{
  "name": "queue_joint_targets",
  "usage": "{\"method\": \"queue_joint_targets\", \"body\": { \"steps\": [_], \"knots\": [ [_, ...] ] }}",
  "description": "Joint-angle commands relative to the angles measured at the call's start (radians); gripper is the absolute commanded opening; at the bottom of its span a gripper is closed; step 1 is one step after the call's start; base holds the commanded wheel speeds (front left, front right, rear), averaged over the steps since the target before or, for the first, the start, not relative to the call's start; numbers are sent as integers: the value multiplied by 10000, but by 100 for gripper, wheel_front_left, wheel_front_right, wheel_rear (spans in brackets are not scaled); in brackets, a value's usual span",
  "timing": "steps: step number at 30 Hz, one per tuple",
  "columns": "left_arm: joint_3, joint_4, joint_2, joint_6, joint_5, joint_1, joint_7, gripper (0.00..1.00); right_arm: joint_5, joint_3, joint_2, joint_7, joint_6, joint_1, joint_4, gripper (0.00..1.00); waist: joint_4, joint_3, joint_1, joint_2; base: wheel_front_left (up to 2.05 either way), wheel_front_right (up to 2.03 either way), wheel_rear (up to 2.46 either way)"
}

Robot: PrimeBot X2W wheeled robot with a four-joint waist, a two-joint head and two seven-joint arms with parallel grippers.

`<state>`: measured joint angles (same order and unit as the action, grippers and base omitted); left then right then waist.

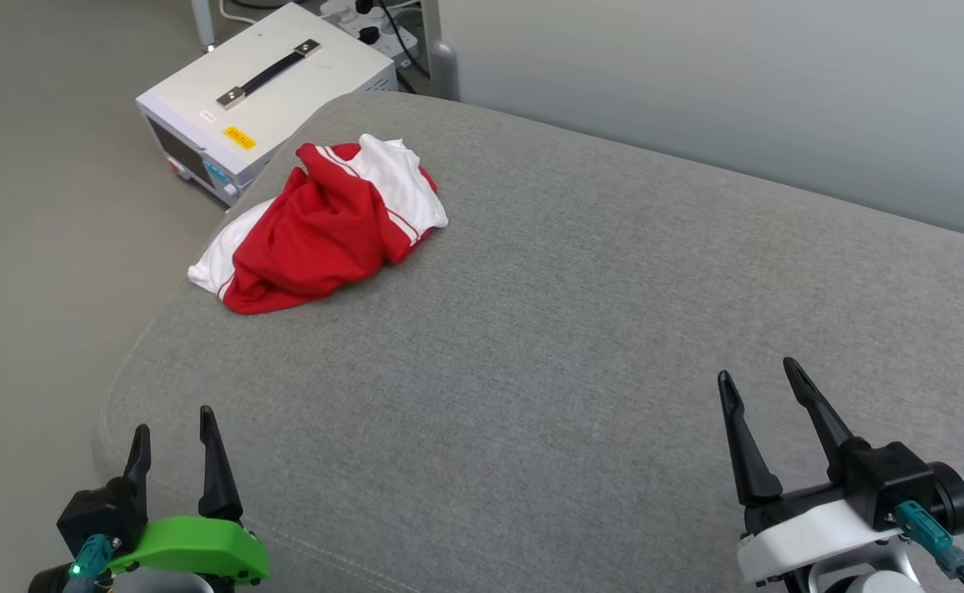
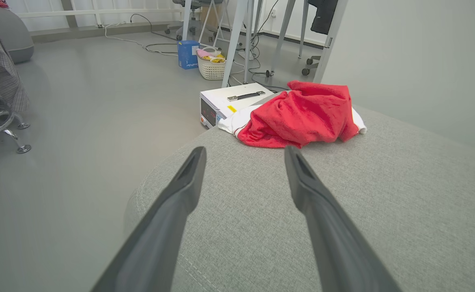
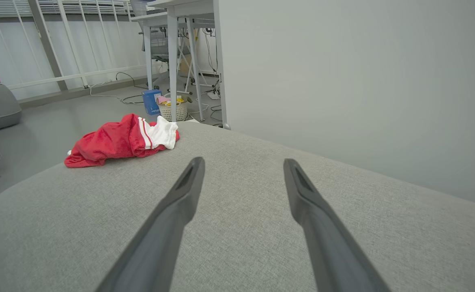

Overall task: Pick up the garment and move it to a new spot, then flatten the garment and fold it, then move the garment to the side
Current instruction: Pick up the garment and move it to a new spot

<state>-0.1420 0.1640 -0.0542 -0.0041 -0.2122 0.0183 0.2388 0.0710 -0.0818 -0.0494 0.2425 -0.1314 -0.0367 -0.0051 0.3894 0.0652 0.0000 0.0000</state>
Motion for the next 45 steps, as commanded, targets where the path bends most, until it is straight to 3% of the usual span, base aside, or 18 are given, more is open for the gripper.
{"method": "queue_joint_targets", "body": {
  "steps": [1, 6, 10, 19, 25, 31, 38, 45],
  "knots": [
    [-83, 77, 38, 40, -68, -127, 141, 100, -116, -52, -9, 106, 7, 129, 12, 100, 158, 83, 0, 0, 0, 0, 0],
    [-362, 237, 5, -387, -62, -681, 229, 100, -218, -144, -8, 193, 7, 269, -2, 100, 116, 323, 0, 0, 0, 0, 0],
    [-611, 586, -451, -826, -33, -1789, 230, 100, -480, -159, -8, 193, 7, 520, -89, 100, -135, 719, 0, 0, 0, 0, 0],
    [-257, 1631, -2247, -1246, -829, -5151, 163, 100, -1135, -60, -168, 193, 7, 1443, -506, 100, -770, 2324, 0, 0, 0, 0, 0],
    [956, 2359, -3790, -1262, -2102, -7248, -836, 100, -1297, -67, -280, 193, 7, 1925, -729, 100, -1138, 3090, 0, 0, 0, 0, 0],
    [2546, 2812, -5014, -1263, -3856, -8699, -2983, 100, -1403, 9, -392, 193, 7, 2135, -882, 100, -1429, 3571, 0, 0, 0, 0, 0],
    [4377, 3383, -6341, -1264, -5956, -9809, -7025, 100, -1454, 137, -411, 193, 7, 2277, -1021, 100, -1838, 3945, 0, 0, 0, 0, 0],
    [5807, 3874, -6892, -1265, -6892, -10225, -9107, 100, -1475, 229, -451, 193, 7, 2267, -1003, 100, -2164, 4327, 0, 0, 0, 0, 0]
  ]
}}
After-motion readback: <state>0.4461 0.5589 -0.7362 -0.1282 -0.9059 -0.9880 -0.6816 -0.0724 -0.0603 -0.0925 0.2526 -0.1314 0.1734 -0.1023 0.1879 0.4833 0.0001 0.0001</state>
